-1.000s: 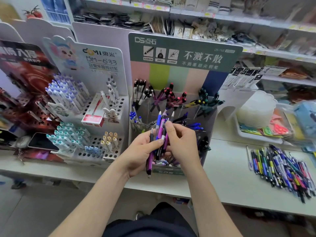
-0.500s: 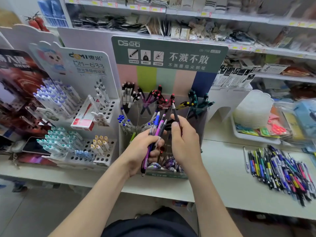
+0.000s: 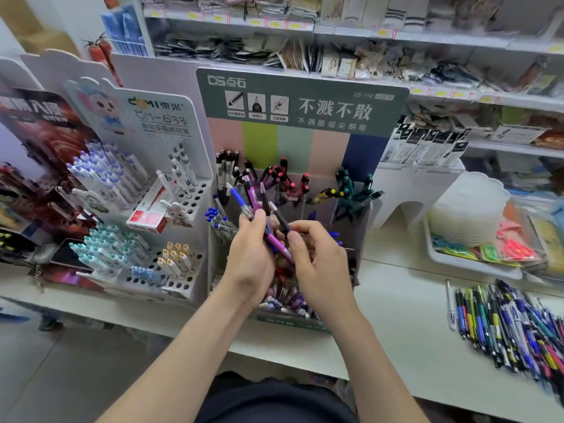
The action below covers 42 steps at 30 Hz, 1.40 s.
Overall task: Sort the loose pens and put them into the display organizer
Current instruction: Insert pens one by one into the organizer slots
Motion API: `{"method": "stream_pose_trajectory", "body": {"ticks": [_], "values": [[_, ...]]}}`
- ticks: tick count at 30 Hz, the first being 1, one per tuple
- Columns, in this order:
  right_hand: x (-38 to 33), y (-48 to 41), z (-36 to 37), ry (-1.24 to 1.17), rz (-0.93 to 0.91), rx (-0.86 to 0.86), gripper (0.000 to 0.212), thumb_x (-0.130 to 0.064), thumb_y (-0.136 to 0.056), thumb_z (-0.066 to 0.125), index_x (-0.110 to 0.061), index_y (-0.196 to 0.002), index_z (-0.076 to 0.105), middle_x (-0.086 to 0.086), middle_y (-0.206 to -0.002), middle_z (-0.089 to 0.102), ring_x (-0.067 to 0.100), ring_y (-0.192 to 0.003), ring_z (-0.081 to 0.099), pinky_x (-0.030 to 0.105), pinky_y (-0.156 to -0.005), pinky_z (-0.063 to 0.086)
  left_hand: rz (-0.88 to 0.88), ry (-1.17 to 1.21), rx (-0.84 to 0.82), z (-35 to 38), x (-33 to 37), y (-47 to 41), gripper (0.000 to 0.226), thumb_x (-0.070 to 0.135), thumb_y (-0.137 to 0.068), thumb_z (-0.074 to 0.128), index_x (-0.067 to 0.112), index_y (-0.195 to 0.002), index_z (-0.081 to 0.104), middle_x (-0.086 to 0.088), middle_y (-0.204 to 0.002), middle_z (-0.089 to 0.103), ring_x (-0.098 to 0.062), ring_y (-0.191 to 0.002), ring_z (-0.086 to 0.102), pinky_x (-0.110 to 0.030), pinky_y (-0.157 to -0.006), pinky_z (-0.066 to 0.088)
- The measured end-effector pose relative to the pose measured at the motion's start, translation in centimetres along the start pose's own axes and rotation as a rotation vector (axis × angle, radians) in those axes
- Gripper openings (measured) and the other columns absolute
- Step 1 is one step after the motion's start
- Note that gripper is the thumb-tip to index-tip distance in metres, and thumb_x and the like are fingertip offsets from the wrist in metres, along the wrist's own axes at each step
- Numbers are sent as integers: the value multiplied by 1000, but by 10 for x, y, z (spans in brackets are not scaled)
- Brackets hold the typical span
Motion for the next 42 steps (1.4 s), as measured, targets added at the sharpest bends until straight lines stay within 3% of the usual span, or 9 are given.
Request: {"method": "stream_pose_trajectory", "body": {"ticks": [3,7,11,14,20,27,33,38,42], "values": [[1,2,7,-72,53,-46,15,-26,-110,55,-28,-116,68,-6,-85,74,15,-64,68,33,-59,55,21,-239,83,-2,-3,-2,37,37,-115,40,14,-143,36,0,-87,69,-18,-77,68,-36,-65,54],[-5,2,7,-34,15,-274,29,-30,-112,51,-34,-140,57,-12,-81,69,7,-66,63,24,-62,50,-40,-409,58,-11,-11,-8,73,59,-100,51,23,-158,25,-18,-157,48,-25,-135,60,-43,-104,57],[7,1,-7,92,37,-429,28,-32,-113,41,-42,-139,50,-9,-78,64,10,-65,57,41,-64,49,-33,-416,11,-6,-9,-6,40,58,-107,41,18,-114,45,-13,-104,57,-18,-88,58,-32,-78,52],[20,-12,-33,-50,103,-153,24,-25,-108,39,-33,-116,59,-11,-65,52,11,-56,44,41,-52,36,24,-594,-40,-8,-2,-10,24,33,-112,39,12,-107,49,-10,-87,47,-14,-65,37,-30,-59,34],[14,-23,-47,0,97,82,19,-14,-108,39,-26,-109,54,-5,-76,59,10,-63,49,25,-56,38,211,-1183,-362,-1,6,4,22,27,-111,47,26,-92,56,-3,-81,65,-19,-66,53,-35,-65,45],[21,-21,-32,-17,83,-27,18,-26,-113,49,-29,-113,66,-11,-78,62,5,-72,55,18,-65,43,205,-1183,-503,-1,11,1,15,28,-111,53,37,-107,64,11,-80,68,-11,-65,57,-21,-62,44],[8,-28,-34,62,17,193,19,-24,-114,46,-21,-101,60,-6,-72,54,12,-66,49,34,-62,41,202,-1127,-327,-10,25,-9,19,29,-111,50,37,-113,67,8,-81,72,-27,-72,64,-39,-64,51],[-28,-48,-38,96,-117,517,29,-25,-114,44,-9,-131,61,0,-98,68,15,-85,60,29,-76,45,296,-995,71,-38,41,-19,20,22,-112,42,26,-110,62,-1,-80,68,-2,-61,56,-16,-56,42],[-68,-79,-7,270,-375,510,32,-19,-112,48,-3,-138,59,6,-116,70,18,-95,63,29,-76,47,305,-904,164,-52,50,-28,18,26,-114,38,33,-113,55,5,-91,72,-5,-72,61,-25,-70,48]]}}
Point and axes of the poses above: each hand's wrist, its own y-axis away from the middle knuckle, its own z-axis out of the palm, x = y × z, the point moved 5 cm from there along -y, towards the middle knuckle
